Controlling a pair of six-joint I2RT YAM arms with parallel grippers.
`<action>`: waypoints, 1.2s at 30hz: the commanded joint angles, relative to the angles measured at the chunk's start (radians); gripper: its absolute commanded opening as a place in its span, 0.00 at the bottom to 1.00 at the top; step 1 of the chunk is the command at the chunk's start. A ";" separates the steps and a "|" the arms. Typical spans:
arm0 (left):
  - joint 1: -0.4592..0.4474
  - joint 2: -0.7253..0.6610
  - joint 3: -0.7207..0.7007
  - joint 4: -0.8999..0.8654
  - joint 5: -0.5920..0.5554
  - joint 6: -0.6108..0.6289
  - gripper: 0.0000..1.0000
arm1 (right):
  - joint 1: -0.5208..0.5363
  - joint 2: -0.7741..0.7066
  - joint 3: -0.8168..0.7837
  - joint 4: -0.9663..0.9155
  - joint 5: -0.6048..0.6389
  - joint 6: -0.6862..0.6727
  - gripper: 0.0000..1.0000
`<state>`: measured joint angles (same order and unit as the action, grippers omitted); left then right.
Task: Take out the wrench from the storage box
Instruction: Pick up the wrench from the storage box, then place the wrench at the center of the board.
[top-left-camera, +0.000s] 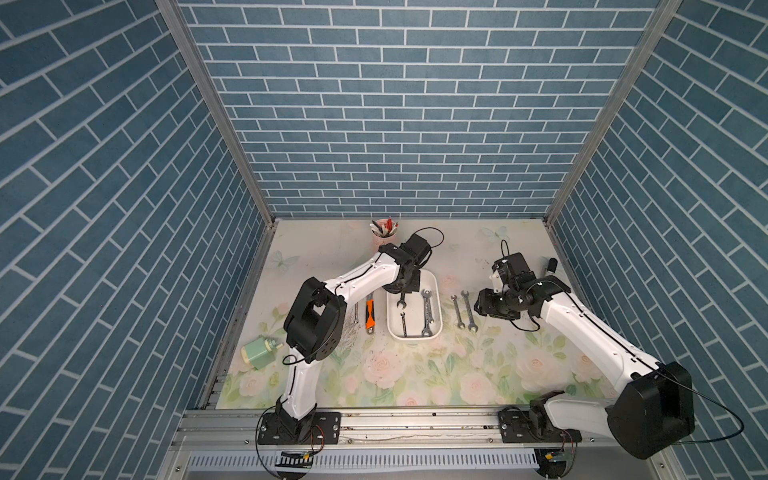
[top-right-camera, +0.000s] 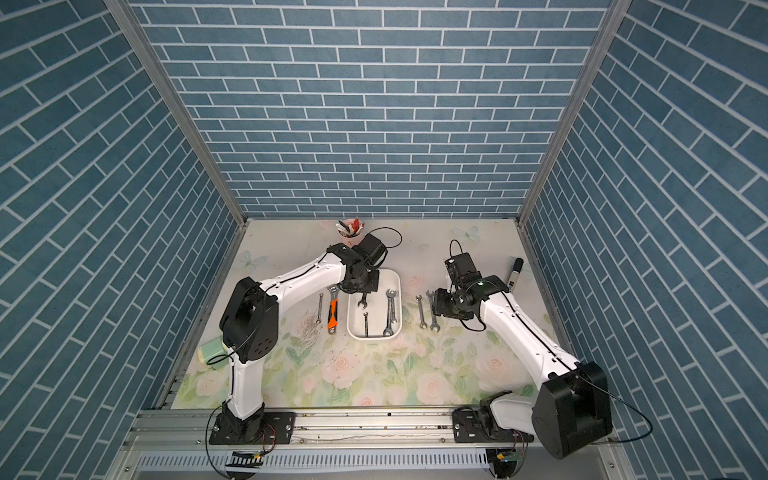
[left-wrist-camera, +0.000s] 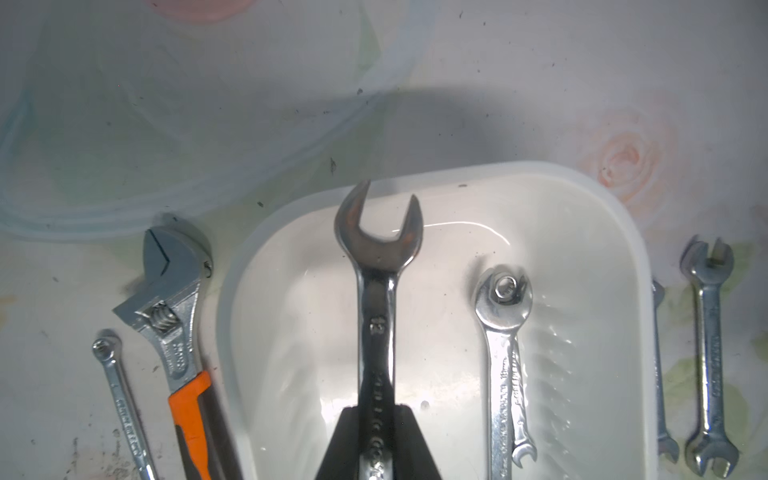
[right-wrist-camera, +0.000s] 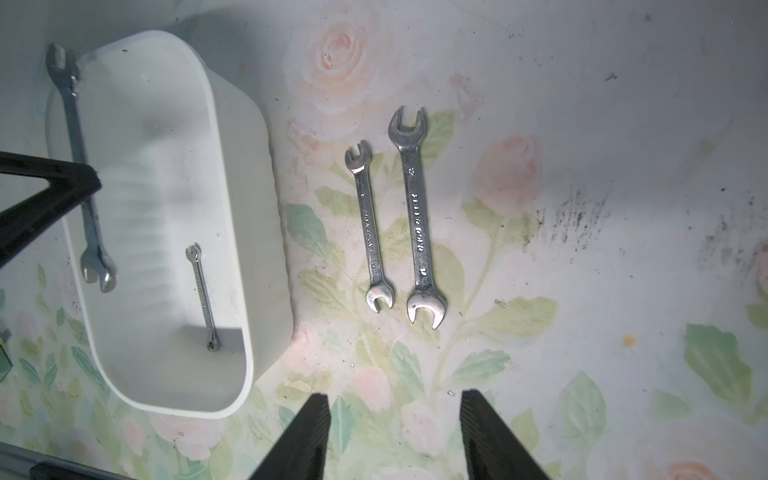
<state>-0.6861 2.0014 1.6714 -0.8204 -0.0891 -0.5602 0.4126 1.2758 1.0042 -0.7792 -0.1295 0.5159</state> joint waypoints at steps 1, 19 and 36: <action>0.019 -0.053 0.022 -0.041 -0.018 0.017 0.12 | 0.003 0.008 0.011 -0.014 0.009 -0.013 0.54; 0.214 -0.258 -0.292 0.092 -0.016 0.078 0.10 | 0.004 0.053 0.035 0.004 -0.025 -0.013 0.54; 0.374 -0.208 -0.539 0.264 -0.005 0.181 0.07 | 0.013 0.074 0.056 -0.017 -0.036 -0.016 0.54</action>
<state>-0.3256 1.7676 1.1461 -0.5819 -0.0883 -0.4114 0.4191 1.3399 1.0370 -0.7780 -0.1593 0.5159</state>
